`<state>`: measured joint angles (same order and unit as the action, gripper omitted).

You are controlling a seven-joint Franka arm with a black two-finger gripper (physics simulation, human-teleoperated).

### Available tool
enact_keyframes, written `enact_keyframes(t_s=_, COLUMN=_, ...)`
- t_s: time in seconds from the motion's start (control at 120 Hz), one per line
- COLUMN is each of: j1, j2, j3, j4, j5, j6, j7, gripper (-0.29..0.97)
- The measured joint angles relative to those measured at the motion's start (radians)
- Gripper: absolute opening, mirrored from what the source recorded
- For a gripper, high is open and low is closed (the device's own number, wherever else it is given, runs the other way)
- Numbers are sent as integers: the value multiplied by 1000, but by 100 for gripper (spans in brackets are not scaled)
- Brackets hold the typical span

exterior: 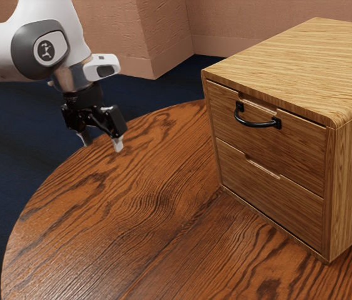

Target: Pull the drawer handle with one arm to open the drawer

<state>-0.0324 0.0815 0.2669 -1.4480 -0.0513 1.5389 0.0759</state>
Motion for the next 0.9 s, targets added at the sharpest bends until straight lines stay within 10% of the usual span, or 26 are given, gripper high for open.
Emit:
enact_keyframes(t_s=0.45, j1=-18, j2=-123, j3=-31, j4=69, j5=-9, j6=-33, j7=3, gripper=68)
enact_keyframes(t_s=0.9, j1=-347, j2=-83, j3=-70, j4=68, j5=-7, j6=-158, j7=-853, gripper=68)
